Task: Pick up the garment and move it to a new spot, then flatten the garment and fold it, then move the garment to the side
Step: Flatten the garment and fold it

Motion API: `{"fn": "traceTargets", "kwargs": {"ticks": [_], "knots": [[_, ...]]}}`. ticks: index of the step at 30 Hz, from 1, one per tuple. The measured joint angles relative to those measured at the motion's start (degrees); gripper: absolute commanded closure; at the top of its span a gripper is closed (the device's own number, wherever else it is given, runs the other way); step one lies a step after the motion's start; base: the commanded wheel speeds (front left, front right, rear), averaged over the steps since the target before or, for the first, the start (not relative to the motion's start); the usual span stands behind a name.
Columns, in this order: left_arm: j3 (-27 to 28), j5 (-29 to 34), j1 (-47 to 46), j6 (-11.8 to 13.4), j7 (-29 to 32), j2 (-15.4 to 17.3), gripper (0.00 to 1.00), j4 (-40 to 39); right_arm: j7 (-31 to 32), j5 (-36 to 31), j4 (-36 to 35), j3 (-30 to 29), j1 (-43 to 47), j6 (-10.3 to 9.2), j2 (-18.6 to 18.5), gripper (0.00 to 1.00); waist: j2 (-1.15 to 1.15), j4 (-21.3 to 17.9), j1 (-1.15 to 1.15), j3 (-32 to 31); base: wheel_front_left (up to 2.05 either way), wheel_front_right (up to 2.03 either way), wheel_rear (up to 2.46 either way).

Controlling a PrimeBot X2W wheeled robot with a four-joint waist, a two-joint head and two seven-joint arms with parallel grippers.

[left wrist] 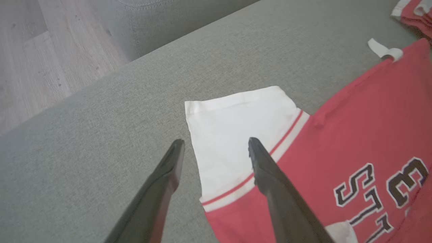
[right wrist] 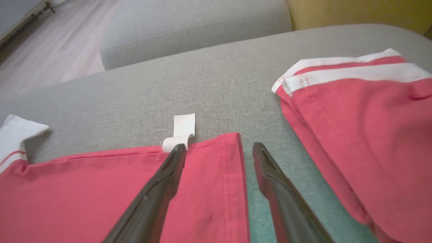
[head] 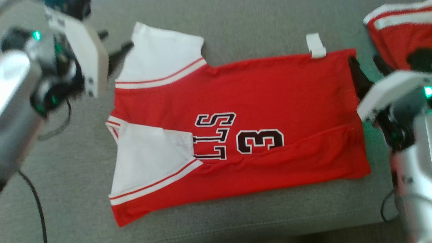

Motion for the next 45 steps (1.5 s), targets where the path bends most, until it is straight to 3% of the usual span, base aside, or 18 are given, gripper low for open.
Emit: {"fn": "traceTargets", "kwargs": {"ticks": [7,11,21,23,24,25,26,27,30,37,45], "knots": [[-1.87,0.42,-10.90,-5.19,4.70,-5.11,0.00,13.57,-0.77,0.08,11.40,4.76,-11.13,0.00,0.12,0.00,0.00,-1.60,0.01,7.00,0.00,0.00,0.00],[-2.58,-0.59,-13.81,-6.13,6.19,-6.66,0.00,18.79,-2.72,1.08,15.42,6.90,-14.96,0.00,0.82,0.00,0.00,-2.94,0.00,9.62,0.00,0.00,0.00],[-5.79,-1.19,-19.12,-6.20,7.08,-6.68,0.00,26.09,-5.58,5.46,19.96,13.60,-21.23,0.00,1.26,0.00,0.00,-6.09,-0.02,12.99,0.00,0.00,0.00],[-6.78,-2.07,-19.69,-6.20,7.81,-6.44,0.00,26.09,-5.80,6.51,20.63,14.75,-21.88,0.00,1.07,0.08,0.00,-6.37,-0.02,13.11,0.00,0.00,0.00],[-7.23,-2.52,-19.91,-6.20,8.11,-6.35,0.18,26.09,-5.83,7.02,20.95,15.25,-22.11,-0.01,0.92,0.16,0.00,-6.41,-0.02,13.07,0.00,0.00,0.00],[-7.56,-2.92,-20.09,-6.20,8.45,-6.31,0.56,26.09,-6.04,7.50,21.21,15.72,-22.21,-0.01,0.74,0.31,0.00,-6.44,-0.02,13.00,0.00,0.00,0.00],[-8.09,-3.23,-20.24,-6.20,8.45,-6.25,1.00,26.08,-6.30,7.95,21.49,16.26,-22.25,-0.01,0.54,0.62,0.00,-6.43,-0.02,12.91,0.00,0.00,0.00],[-8.78,-3.56,-20.29,-6.20,8.44,-6.22,1.00,26.06,-6.55,8.38,21.74,16.92,-22.29,-0.01,0.25,1.00,0.00,-6.41,-0.02,12.79,0.00,0.00,0.00],[-9.72,-4.03,-20.28,-6.60,7.80,-6.21,1.00,26.20,-8.34,9.34,22.71,18.37,-22.29,-0.01,-0.25,1.00,0.00,-6.21,-0.02,12.29,0.00,0.00,0.00],[-10.49,-1.91,-20.51,-6.62,-0.81,-6.31,1.00,30.60,-15.96,9.07,26.51,18.22,-22.14,-0.01,-0.31,1.00,0.00,-5.33,-0.02,10.65,0.00,0.00,0.00],[-11.20,-3.34,-20.50,-6.64,-3.87,-7.47,1.00,31.87,-20.24,9.05,29.86,17.51,-22.17,-0.01,-0.29,1.00,0.00,-3.74,-0.01,8.65,0.00,0.00,0.00]]}}
